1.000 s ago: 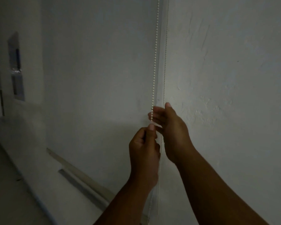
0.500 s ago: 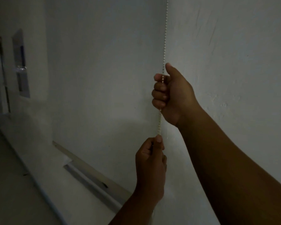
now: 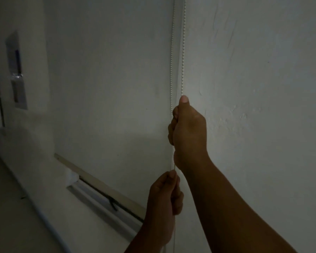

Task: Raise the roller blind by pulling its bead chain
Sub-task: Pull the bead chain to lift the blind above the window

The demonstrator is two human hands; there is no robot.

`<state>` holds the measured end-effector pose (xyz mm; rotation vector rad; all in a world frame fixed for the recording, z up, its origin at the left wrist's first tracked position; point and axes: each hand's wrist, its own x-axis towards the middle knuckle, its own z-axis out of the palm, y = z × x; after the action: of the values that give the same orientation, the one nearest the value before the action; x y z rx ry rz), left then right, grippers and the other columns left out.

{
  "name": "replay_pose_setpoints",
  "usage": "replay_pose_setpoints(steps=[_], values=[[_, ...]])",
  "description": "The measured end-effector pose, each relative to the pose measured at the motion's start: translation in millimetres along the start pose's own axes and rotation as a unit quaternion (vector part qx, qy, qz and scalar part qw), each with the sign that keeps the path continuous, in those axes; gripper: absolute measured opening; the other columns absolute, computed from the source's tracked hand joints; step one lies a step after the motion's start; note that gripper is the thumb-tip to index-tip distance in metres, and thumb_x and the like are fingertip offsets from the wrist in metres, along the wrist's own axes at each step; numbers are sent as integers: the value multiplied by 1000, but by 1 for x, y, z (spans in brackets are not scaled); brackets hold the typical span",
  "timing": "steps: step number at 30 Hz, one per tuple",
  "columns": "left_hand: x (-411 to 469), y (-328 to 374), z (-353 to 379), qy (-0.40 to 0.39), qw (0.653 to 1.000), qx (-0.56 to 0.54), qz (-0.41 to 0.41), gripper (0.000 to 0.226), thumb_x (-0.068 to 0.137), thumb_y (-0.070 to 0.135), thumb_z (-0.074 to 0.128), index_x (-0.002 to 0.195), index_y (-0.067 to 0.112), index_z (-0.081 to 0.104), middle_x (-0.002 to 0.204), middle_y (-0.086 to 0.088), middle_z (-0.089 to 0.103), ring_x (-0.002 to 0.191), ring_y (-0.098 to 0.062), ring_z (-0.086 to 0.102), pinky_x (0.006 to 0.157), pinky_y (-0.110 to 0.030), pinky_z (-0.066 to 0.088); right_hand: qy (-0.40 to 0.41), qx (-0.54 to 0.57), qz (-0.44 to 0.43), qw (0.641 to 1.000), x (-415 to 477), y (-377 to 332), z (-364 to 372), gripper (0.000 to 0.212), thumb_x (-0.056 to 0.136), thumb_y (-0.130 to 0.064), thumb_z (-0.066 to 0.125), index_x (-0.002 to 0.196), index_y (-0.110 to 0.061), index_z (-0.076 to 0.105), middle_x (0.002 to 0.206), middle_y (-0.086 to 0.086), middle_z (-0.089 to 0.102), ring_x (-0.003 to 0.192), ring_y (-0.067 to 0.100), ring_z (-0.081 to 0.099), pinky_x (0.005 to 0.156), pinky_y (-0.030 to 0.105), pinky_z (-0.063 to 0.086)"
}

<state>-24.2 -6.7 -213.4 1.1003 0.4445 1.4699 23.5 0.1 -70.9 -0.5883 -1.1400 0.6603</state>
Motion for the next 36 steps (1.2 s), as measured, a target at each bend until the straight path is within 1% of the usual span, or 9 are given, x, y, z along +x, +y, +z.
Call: replay_pose_setpoints(steps=[6,9,11,14,16,19,23,31,36], values=[[6,-4,-17,41,993,31,-110,45,93,38,54,54,15,62,44,-1,44,34,-13,34,39,-21,24,-19,-55,-37,998,-27,14,-17,51,99,-45,40,52,-27,34,47,-7,31,42,10,27,43,25,23],[19,-1,-17,54,979,128,-149,44,100,33,44,69,11,65,42,2,59,38,-15,52,39,-20,41,-20,-59,-27,998,-40,19,-20,50,99,-44,41,54,-24,34,47,-8,32,42,8,27,41,22,24],[25,4,-17,57,979,175,-93,50,102,31,40,69,24,77,55,16,72,55,-5,68,48,-19,52,-22,-67,-27,997,-48,23,-21,49,99,-41,41,56,-19,37,47,-7,33,41,8,28,40,22,25],[26,27,-13,20,985,163,-49,41,95,49,41,72,51,75,74,28,74,73,8,69,61,-14,54,-22,-83,-36,996,-60,31,-24,49,97,-41,41,55,-17,40,46,-8,37,41,5,32,41,20,29],[32,42,-7,7,988,140,-58,39,79,68,48,84,43,78,91,18,77,92,-1,70,82,-23,55,-27,-84,-39,995,-67,36,-27,48,94,-45,40,53,-20,42,44,-12,40,41,3,36,42,18,31],[43,65,5,11,987,152,-58,72,74,74,40,96,17,77,107,-7,76,110,-27,65,105,-44,40,-38,-85,-34,995,-77,44,-32,46,93,-48,38,54,-26,51,45,-12,46,41,1,40,41,15,32],[52,92,25,-15,989,147,-1,65,88,65,37,85,11,73,89,-12,77,91,-30,72,78,-35,50,-37,-95,-16,995,-87,51,-34,47,90,-53,37,52,-25,43,44,-10,41,40,5,33,41,18,28],[57,123,65,-62,985,126,96,45,89,51,46,95,11,67,79,-6,74,78,-26,72,69,-38,54,-42,-121,22,992,-97,52,-37,48,86,-56,33,44,-33,42,41,-12,39,39,2,32,41,18,27],[60,132,79,-34,984,101,140,31,92,40,50,97,11,61,69,-3,61,52,-14,52,43,-24,37,-45,-89,49,994,-105,52,-41,45,83,-56,37,46,-31,37,40,-11,37,38,3,31,39,19,27]])
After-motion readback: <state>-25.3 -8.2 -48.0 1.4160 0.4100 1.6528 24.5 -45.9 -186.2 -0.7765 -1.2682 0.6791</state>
